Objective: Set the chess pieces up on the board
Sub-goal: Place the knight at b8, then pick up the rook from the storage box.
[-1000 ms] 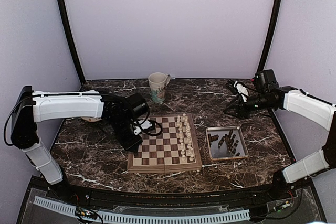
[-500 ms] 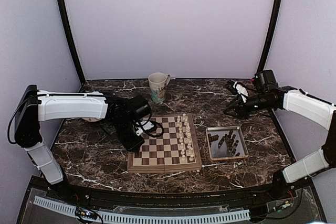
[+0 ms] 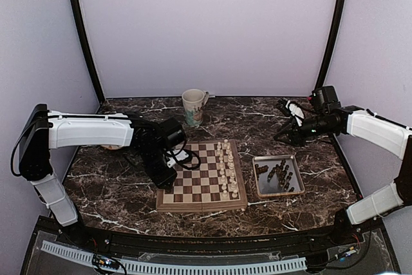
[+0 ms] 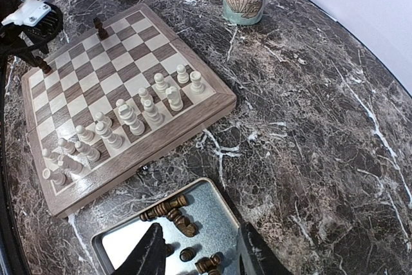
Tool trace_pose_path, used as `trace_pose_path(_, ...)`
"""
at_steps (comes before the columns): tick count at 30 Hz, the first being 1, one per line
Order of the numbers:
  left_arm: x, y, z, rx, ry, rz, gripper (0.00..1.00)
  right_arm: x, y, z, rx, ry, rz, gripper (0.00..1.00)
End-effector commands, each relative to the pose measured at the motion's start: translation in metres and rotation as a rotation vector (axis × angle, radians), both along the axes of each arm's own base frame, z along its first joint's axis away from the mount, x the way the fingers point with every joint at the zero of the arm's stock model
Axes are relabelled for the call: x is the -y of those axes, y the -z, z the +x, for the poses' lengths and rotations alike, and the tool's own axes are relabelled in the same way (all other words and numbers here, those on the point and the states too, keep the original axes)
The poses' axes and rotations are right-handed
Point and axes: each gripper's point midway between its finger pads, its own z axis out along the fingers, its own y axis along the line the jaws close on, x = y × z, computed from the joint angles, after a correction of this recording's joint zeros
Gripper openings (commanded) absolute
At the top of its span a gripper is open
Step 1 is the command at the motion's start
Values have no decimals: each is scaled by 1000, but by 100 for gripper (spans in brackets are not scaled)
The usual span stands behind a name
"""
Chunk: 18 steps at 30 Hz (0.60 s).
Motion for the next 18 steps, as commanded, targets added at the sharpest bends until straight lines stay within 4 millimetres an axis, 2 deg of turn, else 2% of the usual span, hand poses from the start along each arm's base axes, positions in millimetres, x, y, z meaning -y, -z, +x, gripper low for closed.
trace_pose_path(1, -4, -4, -2, 11, 14, 10, 32, -1, 1, 1, 5, -8, 0, 38)
trace_pose_path(5, 3, -22, 10, 69, 24, -12, 33, -2, 0, 1, -2, -9, 8, 38)
trace_pose_path(8, 20, -46, 29, 160, 42, -78, 35, -1, -10, 5, -2, 6, 11, 38)
trace_pose_path(12, 64, -86, 68, 315, 76, -225, 40, 3, -14, 7, -39, 13, -37, 38)
trace_pose_path(15, 104, -113, 106, 464, 57, -361, 42, 9, 2, 2, -131, 2, -108, 36)
trace_pose_path(18, 134, -124, 126, 517, 48, -467, 43, 18, 18, -11, -208, -11, -181, 34)
